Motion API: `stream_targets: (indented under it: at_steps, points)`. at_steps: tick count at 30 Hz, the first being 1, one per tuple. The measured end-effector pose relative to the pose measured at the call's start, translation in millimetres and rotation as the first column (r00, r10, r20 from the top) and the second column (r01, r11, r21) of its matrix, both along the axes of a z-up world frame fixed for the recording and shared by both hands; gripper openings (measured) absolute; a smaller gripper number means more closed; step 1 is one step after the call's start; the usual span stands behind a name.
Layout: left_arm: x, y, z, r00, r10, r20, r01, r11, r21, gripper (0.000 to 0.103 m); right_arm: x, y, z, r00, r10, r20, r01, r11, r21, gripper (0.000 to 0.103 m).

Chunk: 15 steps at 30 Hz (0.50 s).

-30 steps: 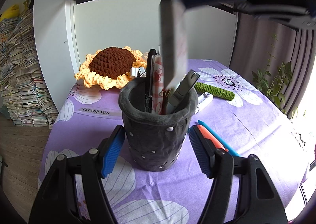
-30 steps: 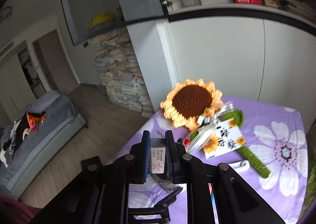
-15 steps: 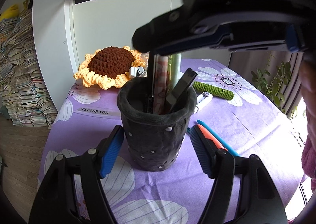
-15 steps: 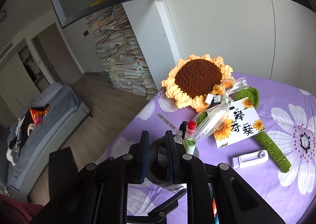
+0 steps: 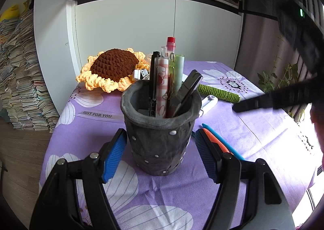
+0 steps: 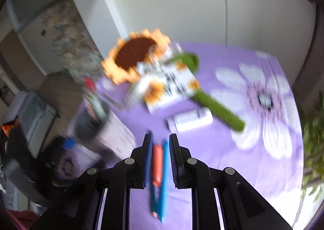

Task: Organize stationery
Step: 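Lift the white eraser into the grey cup and open the right tool, then move the right tool down to the blue pen on the table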

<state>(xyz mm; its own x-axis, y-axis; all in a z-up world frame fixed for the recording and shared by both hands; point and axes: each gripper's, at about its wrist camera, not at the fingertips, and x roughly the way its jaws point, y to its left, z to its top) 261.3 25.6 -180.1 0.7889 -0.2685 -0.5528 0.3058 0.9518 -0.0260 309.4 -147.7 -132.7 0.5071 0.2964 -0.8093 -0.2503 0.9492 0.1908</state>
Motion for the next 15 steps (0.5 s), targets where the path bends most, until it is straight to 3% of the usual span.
stream_targets:
  at_steps: [6, 15]
  points:
    - [0.0, 1.6, 0.9, 1.000, -0.002, -0.001, 0.002, 1.000, -0.002, 0.069, -24.0, -7.5, -36.6, 0.995, 0.038, -0.094, -0.041, 0.999, -0.033, 0.017]
    - [-1.7, 2.0, 1.3, 1.000, -0.005, 0.005, 0.005, 1.000, -0.001, 0.069, -60.9, -3.8, -50.9, 0.987, 0.082, -0.141, -0.090, 0.995, -0.051, 0.017]
